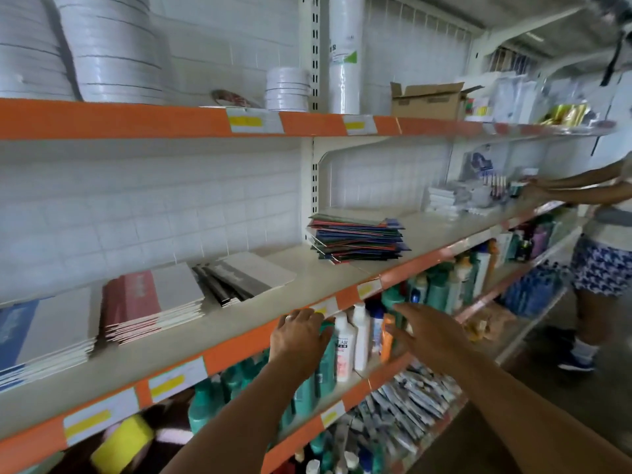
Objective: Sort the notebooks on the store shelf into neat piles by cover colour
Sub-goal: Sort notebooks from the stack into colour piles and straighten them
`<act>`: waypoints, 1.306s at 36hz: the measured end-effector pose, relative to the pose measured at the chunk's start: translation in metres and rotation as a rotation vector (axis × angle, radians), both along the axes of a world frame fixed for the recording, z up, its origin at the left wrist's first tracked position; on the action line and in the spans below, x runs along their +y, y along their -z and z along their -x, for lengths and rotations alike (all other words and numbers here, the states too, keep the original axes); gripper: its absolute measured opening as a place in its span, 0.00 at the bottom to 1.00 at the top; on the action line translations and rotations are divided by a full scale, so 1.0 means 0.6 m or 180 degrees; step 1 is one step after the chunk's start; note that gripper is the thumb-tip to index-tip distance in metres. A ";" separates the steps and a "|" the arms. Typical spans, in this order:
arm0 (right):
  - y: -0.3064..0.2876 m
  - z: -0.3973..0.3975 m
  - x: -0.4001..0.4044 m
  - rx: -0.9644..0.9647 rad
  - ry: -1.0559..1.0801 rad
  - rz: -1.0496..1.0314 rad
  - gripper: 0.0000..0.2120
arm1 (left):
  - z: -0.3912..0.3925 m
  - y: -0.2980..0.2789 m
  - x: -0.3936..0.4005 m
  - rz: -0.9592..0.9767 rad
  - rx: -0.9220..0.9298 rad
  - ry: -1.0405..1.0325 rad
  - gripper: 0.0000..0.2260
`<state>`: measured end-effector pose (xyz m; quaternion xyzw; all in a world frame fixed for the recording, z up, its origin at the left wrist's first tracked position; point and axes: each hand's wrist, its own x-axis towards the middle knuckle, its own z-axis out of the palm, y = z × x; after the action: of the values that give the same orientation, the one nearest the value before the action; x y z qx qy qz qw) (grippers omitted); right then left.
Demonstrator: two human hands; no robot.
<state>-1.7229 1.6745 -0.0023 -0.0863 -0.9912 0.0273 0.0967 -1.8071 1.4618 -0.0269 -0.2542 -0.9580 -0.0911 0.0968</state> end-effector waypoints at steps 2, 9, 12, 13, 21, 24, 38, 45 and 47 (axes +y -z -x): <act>-0.010 0.023 0.019 0.0030 0.0006 -0.0081 0.28 | 0.028 -0.004 0.021 -0.0033 0.0044 -0.0013 0.18; -0.041 0.136 0.088 0.0279 0.0016 -0.0105 0.24 | 0.132 -0.030 0.077 -0.0117 0.0165 -0.0024 0.18; -0.058 0.177 0.112 0.0262 0.0081 -0.0210 0.26 | 0.179 -0.044 0.098 -0.0125 0.0197 -0.0115 0.18; -0.063 0.191 0.120 0.0299 0.0070 -0.0255 0.26 | 0.192 -0.048 0.105 -0.0120 0.0210 -0.0126 0.18; -0.087 0.274 0.176 0.0461 0.0100 -0.0237 0.25 | 0.260 -0.074 0.169 -0.0166 0.0347 -0.0063 0.19; -0.092 0.309 0.205 0.0519 0.0102 -0.0138 0.24 | 0.278 -0.085 0.201 -0.0229 0.0391 -0.0048 0.20; -0.117 0.459 0.342 0.0593 -0.0577 0.0087 0.20 | 0.337 -0.121 0.390 -0.0206 0.0320 -0.0437 0.25; -0.105 0.515 0.371 0.0532 -0.1068 0.0174 0.20 | 0.345 -0.122 0.434 0.0138 0.0008 -0.0821 0.24; -0.103 0.522 0.370 0.0552 -0.1166 0.0271 0.21 | 0.342 -0.122 0.435 0.0139 0.0024 -0.0883 0.24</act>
<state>-2.0361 1.8963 0.0594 0.0940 -0.9763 0.0935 0.1713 -2.0123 1.7230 0.0463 -0.1217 -0.9853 -0.0550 0.1066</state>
